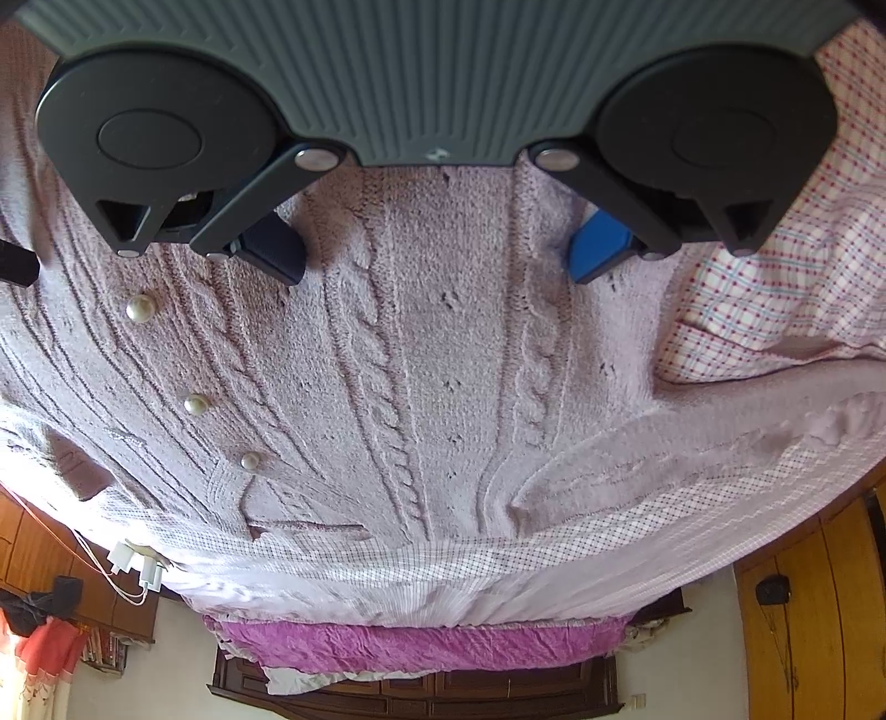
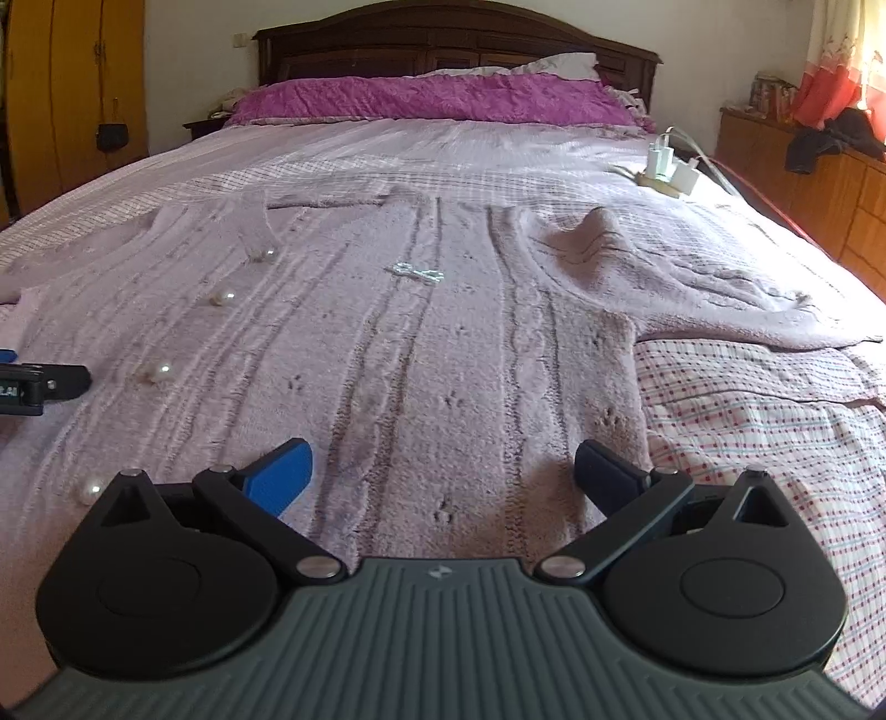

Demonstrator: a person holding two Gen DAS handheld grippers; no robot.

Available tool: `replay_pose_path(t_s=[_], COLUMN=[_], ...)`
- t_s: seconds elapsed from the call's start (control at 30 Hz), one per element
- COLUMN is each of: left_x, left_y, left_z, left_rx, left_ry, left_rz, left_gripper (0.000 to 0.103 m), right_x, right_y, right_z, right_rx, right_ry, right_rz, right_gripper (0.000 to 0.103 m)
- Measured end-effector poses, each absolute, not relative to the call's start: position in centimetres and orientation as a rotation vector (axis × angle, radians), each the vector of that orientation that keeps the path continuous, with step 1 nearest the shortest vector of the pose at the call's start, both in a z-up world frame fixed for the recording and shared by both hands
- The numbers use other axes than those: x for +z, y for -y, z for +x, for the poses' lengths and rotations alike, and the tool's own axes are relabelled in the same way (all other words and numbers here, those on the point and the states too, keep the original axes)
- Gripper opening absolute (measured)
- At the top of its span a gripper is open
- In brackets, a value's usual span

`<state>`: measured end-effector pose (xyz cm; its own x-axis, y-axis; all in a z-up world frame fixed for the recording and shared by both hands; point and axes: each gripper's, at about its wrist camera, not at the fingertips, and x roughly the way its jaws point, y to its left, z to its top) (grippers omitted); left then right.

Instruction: Fold small clothes

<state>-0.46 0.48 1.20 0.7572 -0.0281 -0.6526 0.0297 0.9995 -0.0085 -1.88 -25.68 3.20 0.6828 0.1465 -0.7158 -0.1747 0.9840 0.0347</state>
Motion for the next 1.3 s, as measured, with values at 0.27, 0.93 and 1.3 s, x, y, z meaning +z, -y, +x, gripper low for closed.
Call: replay_pose_path(t_s=[0.27,0.93,1.3], left_x=[3.4,3.6,1.4], left_y=[-0.2,1.3,2.4], left_z=[-1.7,0.0,0.6], left_rx=[-0.016,0.038,0.077], left_ry=[-0.725,-0.797,-0.82], left_rz=[-0.006,-0.026,0.046], left_gripper=[0.103,0.103,0.103], right_x=[6.4,5.4,1.3], right_y=[29.1,47.6,55.9], right_z=[-1.2,5.0,9.4], right_rx=[0.305,0.055,-0.062], right_ry=[-0.797,-0.768,-0.757], right_rz=[0.138,0.398,0.586], right_gripper=[0.103,0.103,0.103])
